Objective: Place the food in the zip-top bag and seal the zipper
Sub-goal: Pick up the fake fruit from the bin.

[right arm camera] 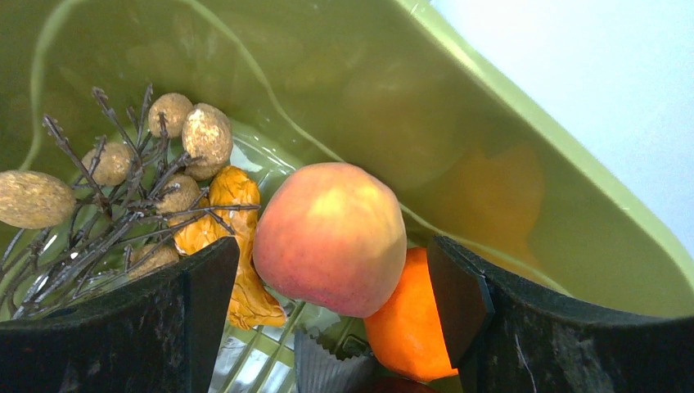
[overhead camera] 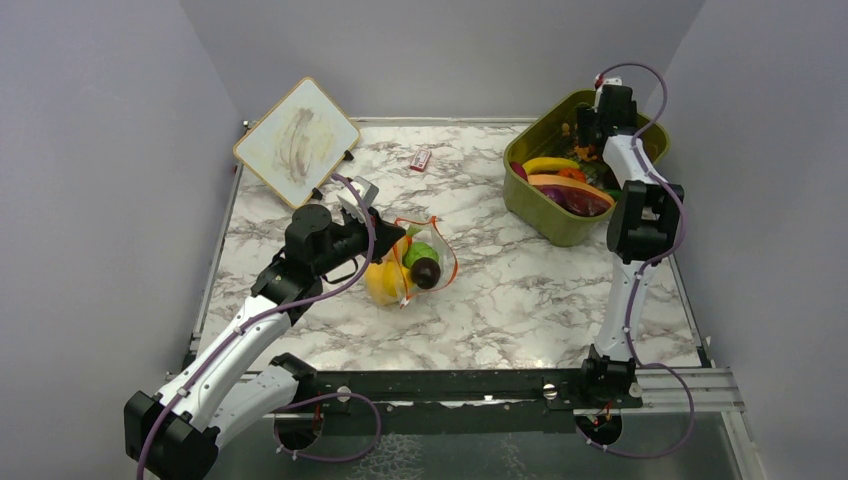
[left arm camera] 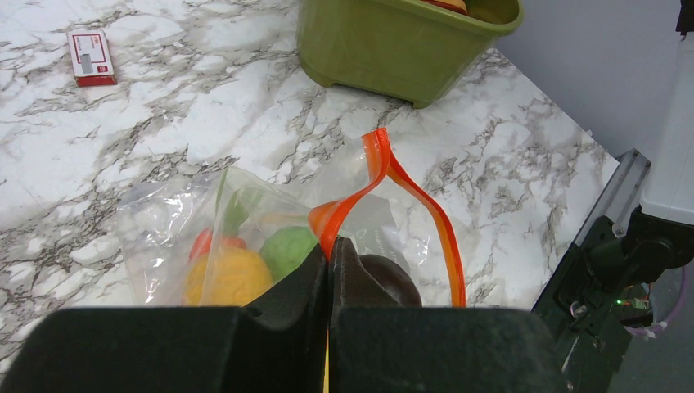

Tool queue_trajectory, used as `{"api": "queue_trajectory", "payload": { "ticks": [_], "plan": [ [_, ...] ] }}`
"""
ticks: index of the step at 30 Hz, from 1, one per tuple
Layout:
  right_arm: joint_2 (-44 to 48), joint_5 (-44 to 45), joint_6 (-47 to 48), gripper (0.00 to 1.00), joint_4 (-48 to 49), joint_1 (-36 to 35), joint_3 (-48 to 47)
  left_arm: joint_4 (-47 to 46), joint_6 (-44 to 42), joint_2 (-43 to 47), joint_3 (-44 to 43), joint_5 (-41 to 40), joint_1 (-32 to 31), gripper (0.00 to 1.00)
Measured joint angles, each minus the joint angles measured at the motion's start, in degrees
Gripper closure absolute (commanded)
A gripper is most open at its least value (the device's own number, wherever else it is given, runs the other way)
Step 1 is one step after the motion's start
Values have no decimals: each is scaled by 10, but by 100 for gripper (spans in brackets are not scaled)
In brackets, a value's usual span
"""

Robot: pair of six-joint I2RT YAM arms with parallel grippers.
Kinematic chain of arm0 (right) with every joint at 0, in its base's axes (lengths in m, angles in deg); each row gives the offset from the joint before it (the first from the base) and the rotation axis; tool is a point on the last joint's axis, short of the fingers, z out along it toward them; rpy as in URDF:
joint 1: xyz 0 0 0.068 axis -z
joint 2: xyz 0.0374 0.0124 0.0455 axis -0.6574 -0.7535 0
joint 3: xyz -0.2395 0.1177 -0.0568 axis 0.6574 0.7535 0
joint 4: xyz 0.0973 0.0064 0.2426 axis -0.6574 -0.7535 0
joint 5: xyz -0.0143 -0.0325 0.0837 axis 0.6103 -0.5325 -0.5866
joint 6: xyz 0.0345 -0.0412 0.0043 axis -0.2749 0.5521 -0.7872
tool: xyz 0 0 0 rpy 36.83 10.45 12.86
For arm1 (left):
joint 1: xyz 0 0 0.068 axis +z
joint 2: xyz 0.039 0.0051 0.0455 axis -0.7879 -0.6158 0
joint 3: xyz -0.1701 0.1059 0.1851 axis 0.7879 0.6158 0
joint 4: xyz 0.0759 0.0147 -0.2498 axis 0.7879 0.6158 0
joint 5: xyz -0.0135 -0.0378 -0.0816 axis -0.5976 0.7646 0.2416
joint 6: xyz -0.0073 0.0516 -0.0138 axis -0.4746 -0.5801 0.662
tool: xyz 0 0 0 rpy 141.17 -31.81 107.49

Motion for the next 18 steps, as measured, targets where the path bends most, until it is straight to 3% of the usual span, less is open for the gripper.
{"api": "queue_trajectory", "payload": {
  "ticks": [13, 18],
  "plan": [
    [-13, -17, 0, 15, -4, 9, 0, 0, 0, 0, 0, 0, 0, 100],
    [-25, -21, 5, 37, -5, 10, 0, 0, 0, 0, 0, 0, 0, 100]
  ]
}}
